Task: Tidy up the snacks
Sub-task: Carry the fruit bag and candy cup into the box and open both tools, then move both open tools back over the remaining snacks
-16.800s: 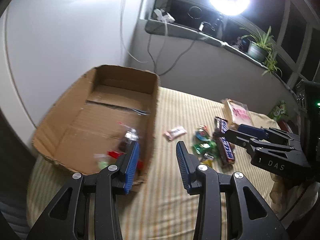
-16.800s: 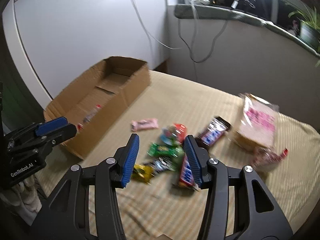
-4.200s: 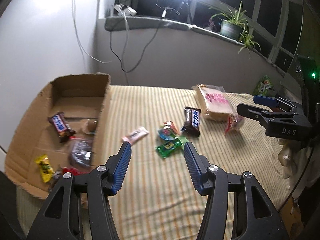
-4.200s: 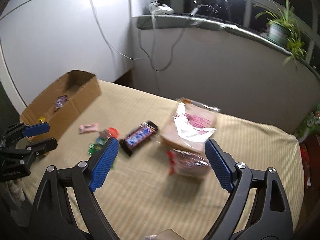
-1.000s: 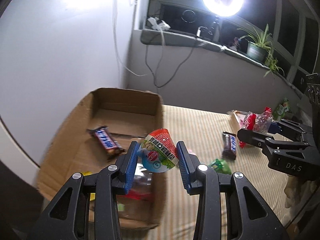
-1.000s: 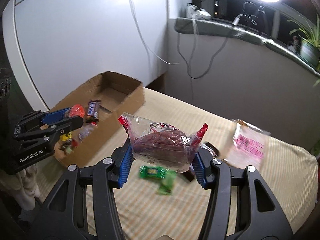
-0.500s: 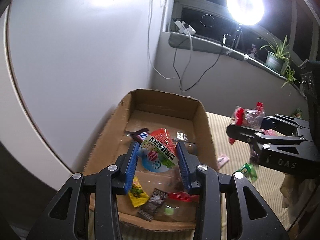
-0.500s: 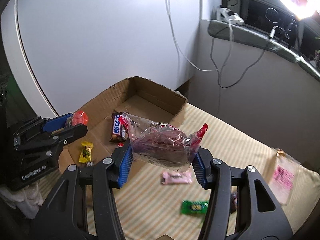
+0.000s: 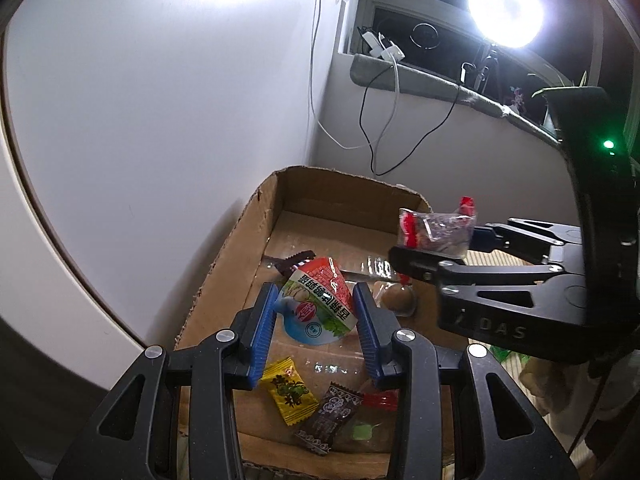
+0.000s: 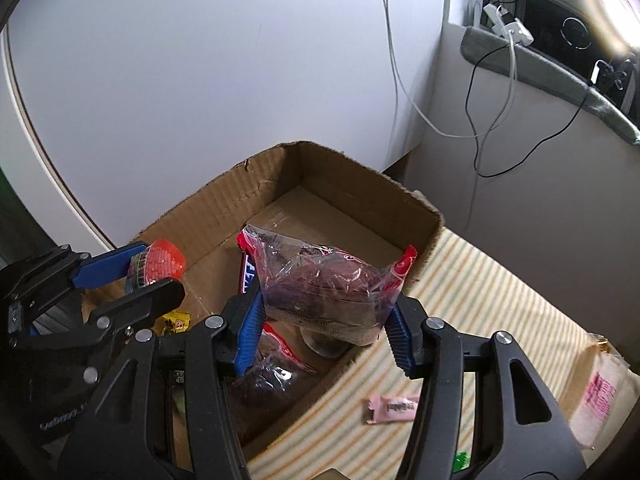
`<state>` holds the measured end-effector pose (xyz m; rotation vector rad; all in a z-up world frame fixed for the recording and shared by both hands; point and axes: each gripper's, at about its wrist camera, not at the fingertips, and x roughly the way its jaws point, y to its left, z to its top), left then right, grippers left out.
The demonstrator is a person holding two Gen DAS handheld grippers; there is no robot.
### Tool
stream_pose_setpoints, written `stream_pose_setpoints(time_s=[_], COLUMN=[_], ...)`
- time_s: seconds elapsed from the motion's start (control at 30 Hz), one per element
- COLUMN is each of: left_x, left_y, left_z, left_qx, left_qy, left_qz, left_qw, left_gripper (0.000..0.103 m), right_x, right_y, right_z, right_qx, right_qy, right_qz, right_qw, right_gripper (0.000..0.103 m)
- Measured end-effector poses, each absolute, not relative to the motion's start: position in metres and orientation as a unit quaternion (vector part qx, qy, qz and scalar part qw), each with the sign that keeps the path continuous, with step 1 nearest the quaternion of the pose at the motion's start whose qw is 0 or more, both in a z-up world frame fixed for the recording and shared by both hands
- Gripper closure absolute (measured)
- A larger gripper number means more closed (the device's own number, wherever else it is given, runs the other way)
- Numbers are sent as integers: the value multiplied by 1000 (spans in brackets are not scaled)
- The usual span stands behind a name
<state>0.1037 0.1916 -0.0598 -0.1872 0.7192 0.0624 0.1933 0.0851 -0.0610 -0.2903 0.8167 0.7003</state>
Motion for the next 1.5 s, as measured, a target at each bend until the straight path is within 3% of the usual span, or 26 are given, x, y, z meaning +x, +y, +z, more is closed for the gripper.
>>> stream_pose_setpoints(time_s=[0.47, 0.7, 0.8, 0.87, 1.03, 1.5], left_x=[111, 106, 104, 103, 97, 81], left_y=[193, 194, 194, 193, 193, 179], left_z=[-61, -60, -59, -58, -53, -35], left_qx=[-90, -90, -88, -87, -84, -78], left_qy=[355, 353, 352, 351, 346, 332], left_qz=[35, 40, 41, 42, 45, 38], left_qw=[930, 931, 931, 932, 933, 939], left_gripper=[64, 64, 63, 53, 51, 51], right_x=[197, 193, 191, 190, 186, 166], right_y=[90, 88, 89, 89, 87, 64], right_z=[-66, -61, -58, -57, -52, -28], right_qx=[-137, -138, -141, -143, -145, -133], right_qy=[388, 382, 376, 373, 365, 344], right_qz=[338, 335, 332, 331, 326, 318], right_qw=[847, 850, 853, 855, 860, 873], right_gripper=[44, 37, 29, 26, 22, 21])
